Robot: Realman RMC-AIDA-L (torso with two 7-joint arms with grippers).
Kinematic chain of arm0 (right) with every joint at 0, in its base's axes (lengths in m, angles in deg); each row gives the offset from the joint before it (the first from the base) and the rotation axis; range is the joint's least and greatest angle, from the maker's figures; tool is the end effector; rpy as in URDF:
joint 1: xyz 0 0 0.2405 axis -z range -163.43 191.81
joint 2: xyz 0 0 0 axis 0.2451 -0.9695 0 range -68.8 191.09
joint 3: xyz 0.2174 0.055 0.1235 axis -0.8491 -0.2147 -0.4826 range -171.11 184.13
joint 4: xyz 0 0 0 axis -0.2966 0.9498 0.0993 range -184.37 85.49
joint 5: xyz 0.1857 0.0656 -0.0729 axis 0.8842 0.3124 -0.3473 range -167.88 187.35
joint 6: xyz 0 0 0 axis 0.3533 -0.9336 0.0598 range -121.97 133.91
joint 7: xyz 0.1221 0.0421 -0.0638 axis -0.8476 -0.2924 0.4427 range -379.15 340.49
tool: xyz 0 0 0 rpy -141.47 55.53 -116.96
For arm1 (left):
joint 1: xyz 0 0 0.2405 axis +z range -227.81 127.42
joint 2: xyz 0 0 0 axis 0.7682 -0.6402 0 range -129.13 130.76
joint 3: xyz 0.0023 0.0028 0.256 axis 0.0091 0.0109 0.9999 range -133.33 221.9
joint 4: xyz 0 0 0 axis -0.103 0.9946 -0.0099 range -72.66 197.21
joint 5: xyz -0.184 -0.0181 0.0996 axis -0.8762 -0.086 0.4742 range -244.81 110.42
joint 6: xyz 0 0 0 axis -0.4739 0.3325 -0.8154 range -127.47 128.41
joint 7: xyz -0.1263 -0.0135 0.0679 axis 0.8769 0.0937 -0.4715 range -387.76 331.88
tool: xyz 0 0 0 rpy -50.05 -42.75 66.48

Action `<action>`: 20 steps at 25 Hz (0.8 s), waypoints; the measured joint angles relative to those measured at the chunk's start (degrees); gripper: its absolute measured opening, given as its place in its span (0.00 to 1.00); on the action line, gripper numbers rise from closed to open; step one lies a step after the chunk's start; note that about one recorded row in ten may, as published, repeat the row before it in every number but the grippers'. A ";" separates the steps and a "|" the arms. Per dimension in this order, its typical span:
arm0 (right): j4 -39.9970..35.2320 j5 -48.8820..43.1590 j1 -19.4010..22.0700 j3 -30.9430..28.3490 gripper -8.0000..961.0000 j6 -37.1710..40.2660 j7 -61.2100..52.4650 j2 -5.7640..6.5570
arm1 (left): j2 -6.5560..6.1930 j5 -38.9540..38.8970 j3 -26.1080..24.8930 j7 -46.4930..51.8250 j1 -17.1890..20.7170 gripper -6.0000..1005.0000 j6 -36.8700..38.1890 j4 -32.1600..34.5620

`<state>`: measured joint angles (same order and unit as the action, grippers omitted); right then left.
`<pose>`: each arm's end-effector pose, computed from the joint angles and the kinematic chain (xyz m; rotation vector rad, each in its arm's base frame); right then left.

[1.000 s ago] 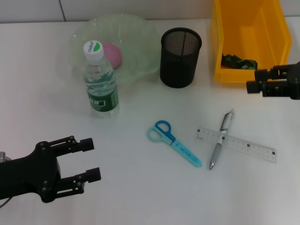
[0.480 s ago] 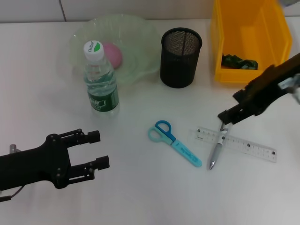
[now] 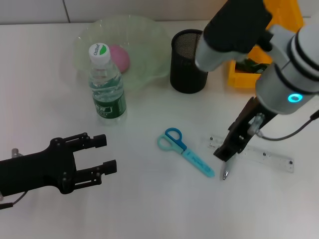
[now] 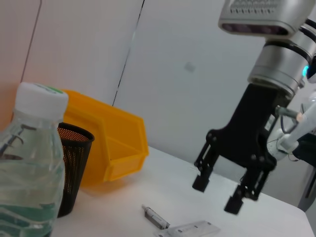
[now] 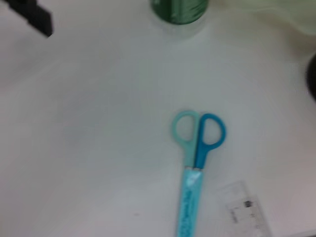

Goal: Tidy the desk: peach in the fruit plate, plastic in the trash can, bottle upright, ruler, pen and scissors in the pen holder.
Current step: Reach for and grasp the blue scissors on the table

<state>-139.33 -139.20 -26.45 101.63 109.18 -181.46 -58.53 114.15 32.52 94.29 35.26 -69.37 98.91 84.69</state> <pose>0.1046 0.3135 -0.0223 -2.6724 0.7496 -0.7554 -0.3110 0.2441 -0.0031 -2.7309 -0.6495 -0.9468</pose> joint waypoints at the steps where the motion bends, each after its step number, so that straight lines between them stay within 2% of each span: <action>1: 0.30 0.00 0.12 1.03 0.69 -0.45 -0.37 -0.05 | -0.01 0.01 0.00 0.10 -0.06 0.72 -0.19 0.00; 7: 4.06 2.34 0.45 4.94 0.68 -4.30 -1.59 -0.20 | -0.04 0.04 0.00 0.55 -0.25 0.72 -0.97 0.00; 12: 7.96 4.44 0.66 5.20 0.68 -8.69 -1.84 -0.21 | 0.01 0.04 -0.01 0.57 0.00 0.72 -1.66 0.00; 20: 8.78 4.46 2.21 4.95 0.68 -11.63 -4.69 -0.21 | 0.04 0.01 0.00 1.38 0.17 0.72 -2.31 0.00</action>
<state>-130.55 -134.74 -24.24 106.58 97.55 -186.15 -58.74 114.19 32.53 94.29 36.64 -69.20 96.60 84.68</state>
